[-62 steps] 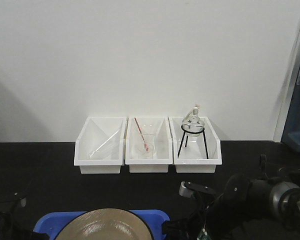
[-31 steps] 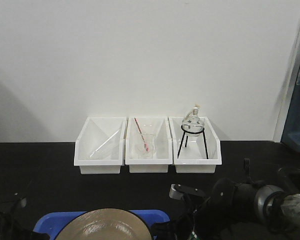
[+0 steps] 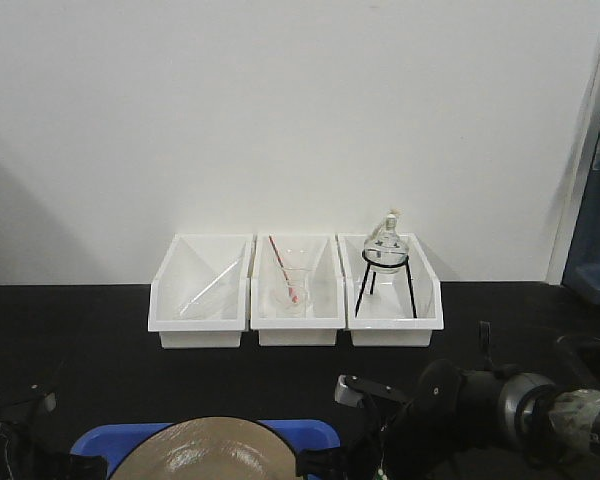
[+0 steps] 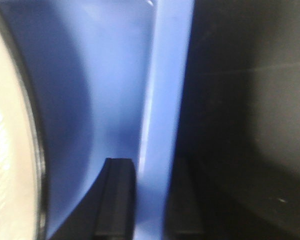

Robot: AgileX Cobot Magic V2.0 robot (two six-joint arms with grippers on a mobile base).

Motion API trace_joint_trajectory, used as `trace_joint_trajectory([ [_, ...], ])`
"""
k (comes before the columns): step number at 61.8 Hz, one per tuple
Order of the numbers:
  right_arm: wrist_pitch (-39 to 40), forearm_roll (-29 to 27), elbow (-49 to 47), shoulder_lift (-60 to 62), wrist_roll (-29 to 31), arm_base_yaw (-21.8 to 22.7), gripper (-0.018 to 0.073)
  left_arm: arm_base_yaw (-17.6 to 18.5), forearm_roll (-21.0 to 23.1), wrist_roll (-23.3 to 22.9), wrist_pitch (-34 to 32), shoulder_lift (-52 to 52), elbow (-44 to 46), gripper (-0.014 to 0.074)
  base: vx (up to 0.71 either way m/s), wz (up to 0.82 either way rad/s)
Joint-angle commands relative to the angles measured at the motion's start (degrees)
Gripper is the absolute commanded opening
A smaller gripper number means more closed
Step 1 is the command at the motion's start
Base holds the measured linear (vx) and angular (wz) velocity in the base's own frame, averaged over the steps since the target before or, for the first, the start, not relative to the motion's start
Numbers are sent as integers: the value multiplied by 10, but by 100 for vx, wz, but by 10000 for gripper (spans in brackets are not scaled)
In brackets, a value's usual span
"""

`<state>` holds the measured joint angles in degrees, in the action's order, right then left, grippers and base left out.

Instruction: Place disk in tray to left cabinet

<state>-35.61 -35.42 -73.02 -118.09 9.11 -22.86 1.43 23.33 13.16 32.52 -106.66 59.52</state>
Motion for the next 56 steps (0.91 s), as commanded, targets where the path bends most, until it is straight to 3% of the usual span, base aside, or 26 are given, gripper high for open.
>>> trace_joint_trajectory([
  [1,-45,1,4,1,-12,-6,123,14,29,-3,12,0,4,307,0,0],
  [18,-32,-32,4,1,-14,-6,-13,18,63,-3,28,-2,5,-11,0,0],
  [35,-53,-94,4,3,-14,-3,-8,18,78,-5,101,-1,52,-4,0,0],
  [56,-79,-126,4,51,-14,36,-7,18,89,-53,171,-1,118,-1,0,0],
])
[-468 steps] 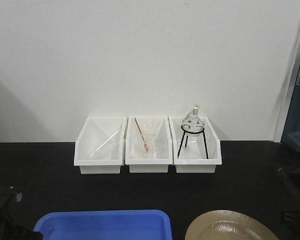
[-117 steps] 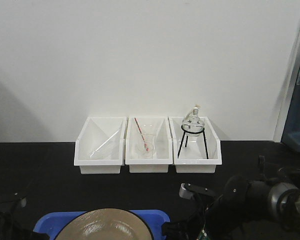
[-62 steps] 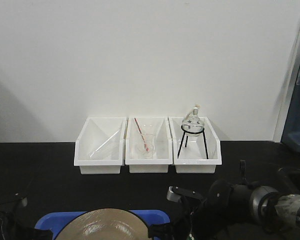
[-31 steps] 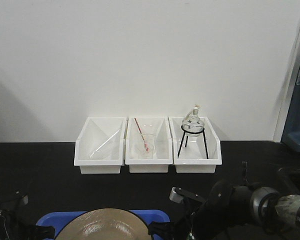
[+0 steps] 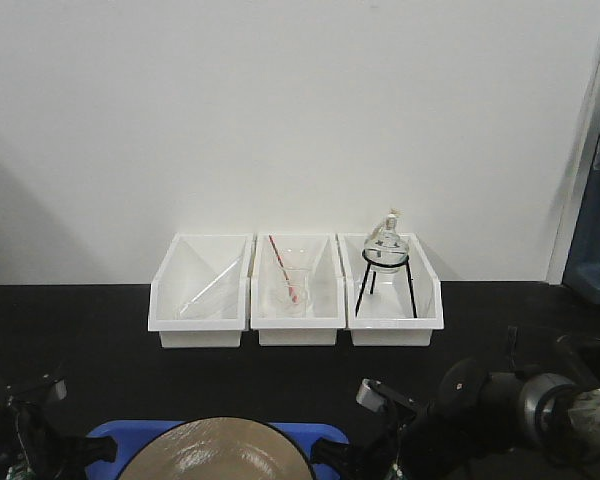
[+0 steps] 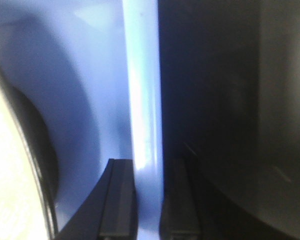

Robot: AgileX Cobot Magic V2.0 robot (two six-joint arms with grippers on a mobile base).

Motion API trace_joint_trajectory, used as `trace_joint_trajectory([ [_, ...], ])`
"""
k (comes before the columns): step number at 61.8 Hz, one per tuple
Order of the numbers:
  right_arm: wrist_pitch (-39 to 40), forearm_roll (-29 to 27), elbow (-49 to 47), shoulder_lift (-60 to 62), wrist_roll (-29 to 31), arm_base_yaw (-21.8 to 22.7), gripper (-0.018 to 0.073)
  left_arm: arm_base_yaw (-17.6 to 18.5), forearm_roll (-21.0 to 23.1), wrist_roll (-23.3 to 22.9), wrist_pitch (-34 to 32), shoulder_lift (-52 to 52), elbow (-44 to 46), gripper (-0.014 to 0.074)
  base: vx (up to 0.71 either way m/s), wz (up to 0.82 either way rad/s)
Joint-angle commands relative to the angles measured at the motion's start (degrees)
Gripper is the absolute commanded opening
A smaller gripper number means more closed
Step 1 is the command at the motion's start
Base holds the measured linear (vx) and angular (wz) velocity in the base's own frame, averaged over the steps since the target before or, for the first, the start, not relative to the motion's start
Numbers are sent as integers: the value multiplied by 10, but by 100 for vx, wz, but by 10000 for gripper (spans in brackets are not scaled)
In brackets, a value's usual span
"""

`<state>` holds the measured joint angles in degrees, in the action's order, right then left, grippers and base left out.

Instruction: Place disk in tray to left cabinet

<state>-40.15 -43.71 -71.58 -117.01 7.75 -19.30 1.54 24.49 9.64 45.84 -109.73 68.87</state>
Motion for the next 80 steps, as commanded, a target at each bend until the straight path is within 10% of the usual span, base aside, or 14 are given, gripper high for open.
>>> trace_joint_trajectory([
  [1,-36,-46,-10,42,0,2,-7,17,79,-18,40,29,25,-1,0,0],
  [43,-108,-60,-57,86,-5,34,-6,17,107,-36,77,94,44,-1,0,0],
  [80,-228,-66,-171,104,-78,34,-6,15,105,-149,173,153,114,-1,0,0],
])
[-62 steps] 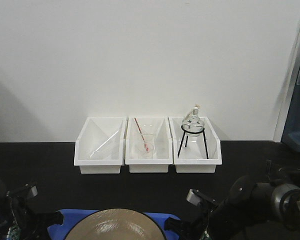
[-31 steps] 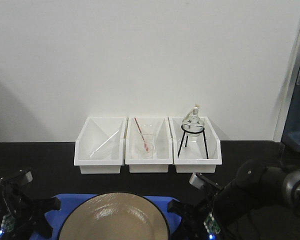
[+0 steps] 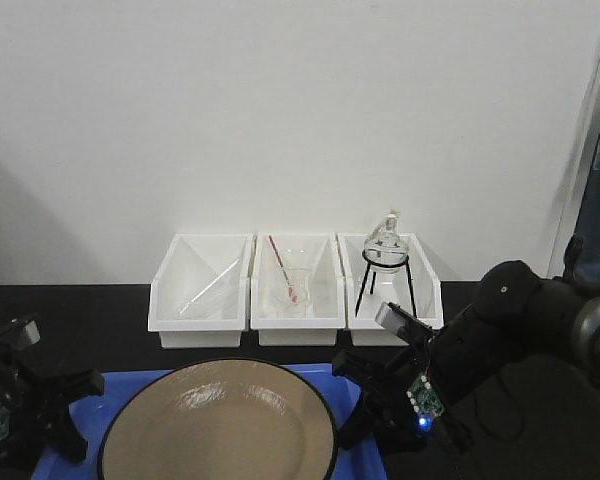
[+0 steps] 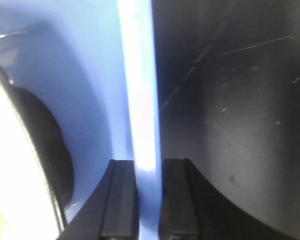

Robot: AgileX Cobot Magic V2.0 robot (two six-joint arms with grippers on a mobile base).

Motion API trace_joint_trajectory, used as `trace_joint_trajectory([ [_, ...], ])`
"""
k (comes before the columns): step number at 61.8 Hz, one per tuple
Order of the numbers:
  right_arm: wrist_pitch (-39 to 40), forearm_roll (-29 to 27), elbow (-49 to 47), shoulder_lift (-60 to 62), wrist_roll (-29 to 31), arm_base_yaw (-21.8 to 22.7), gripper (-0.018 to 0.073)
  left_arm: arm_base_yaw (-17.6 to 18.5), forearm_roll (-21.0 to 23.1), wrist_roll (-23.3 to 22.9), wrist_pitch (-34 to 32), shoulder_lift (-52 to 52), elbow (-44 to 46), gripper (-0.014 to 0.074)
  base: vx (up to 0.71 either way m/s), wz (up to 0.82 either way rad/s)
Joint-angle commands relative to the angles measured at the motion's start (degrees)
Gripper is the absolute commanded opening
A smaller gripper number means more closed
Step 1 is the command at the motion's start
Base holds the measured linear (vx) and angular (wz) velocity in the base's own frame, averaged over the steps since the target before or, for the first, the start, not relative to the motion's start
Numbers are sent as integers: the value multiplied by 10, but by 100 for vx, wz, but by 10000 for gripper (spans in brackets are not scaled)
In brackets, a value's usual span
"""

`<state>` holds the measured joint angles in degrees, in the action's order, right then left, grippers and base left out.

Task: Place disk in tray to left cabinet
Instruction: 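Lift the blue tray with both grippers holding opposite rims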

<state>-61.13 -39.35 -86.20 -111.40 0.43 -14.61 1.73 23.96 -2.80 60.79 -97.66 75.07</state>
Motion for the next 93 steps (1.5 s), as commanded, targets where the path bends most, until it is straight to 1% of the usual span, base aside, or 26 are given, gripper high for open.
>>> trace_joint_trajectory([
  [1,-19,-108,-25,50,-4,-13,-6,13,109,-27,28,33,59,-1,0,0],
  [11,-17,-113,-25,86,-20,-13,-6,13,87,-51,74,33,125,-1,0,0],
  [15,-19,-115,-25,101,-26,-13,-6,13,78,-69,88,33,144,-1,0,0],
  [21,-29,-118,-25,118,-39,-12,-5,13,77,-81,111,33,166,-1,0,0],
  [27,-60,-124,-43,125,-62,4,-4,13,95,-100,111,36,170,-1,0,0],
  [31,-81,-123,-64,125,-64,20,-4,13,113,-101,111,35,170,-1,0,0],
  [36,-100,-122,-95,125,-70,34,-4,13,118,-100,111,35,170,-1,0,0],
  [40,-116,-121,-115,125,-75,40,-4,13,122,-100,111,35,170,-1,0,0],
  [44,-120,-121,-132,125,-79,44,-4,13,141,-101,111,39,170,-1,0,0],
  [47,-122,-121,-143,125,-82,47,-4,13,147,-101,111,42,171,-1,0,0],
  [56,-122,-113,-148,125,-83,47,-4,13,120,-102,111,47,189,-1,0,0],
  [72,-122,-91,-148,125,-83,43,-4,13,116,-104,111,54,227,-1,0,0],
  [77,-122,-91,-148,125,-85,43,-4,13,106,-104,111,53,228,-1,0,0],
  [93,-117,-90,-148,125,-83,43,-4,13,107,-113,109,52,228,0,0,0],
])
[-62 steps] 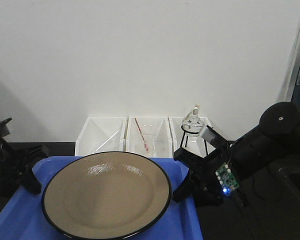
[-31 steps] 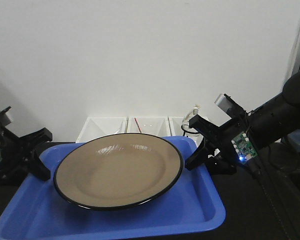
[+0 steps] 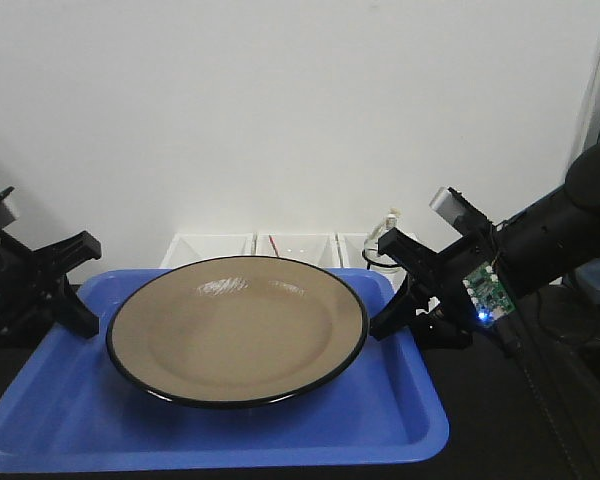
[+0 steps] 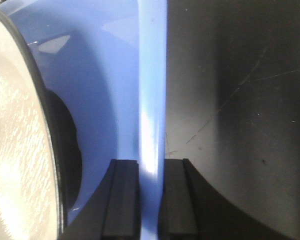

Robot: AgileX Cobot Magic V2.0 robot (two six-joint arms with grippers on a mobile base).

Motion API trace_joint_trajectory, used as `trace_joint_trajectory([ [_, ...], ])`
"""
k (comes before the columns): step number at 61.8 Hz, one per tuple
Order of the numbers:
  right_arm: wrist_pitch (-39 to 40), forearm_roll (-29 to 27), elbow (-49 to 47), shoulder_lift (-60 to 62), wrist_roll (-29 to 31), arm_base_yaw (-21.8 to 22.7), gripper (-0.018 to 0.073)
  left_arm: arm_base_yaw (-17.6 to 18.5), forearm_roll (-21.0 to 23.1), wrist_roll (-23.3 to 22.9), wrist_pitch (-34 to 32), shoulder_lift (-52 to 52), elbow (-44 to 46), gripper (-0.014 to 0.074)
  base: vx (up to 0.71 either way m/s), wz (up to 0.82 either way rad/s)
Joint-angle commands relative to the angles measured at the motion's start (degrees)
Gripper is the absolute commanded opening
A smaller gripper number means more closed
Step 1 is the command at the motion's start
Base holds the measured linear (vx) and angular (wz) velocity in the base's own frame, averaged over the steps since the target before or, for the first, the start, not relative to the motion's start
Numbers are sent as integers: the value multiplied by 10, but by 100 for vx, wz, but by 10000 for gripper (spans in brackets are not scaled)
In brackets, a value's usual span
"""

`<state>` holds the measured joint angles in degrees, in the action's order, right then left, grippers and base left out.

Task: Place disk in tray to left cabinet
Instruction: 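Lift the blue tray with both grippers holding opposite rims, then hold the tray level with both grippers while the base turns away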

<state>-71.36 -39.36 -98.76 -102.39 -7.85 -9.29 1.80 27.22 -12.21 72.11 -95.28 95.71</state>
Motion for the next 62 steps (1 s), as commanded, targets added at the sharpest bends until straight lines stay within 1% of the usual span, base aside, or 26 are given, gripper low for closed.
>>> trace_joint_trajectory([
  [1,-15,-90,-23,35,0,-10,-4,12,74,-19,-6,29,22,0,0,0],
  [62,-15,-91,-23,35,0,-10,-5,12,74,-19,-6,29,22,0,0,0],
])
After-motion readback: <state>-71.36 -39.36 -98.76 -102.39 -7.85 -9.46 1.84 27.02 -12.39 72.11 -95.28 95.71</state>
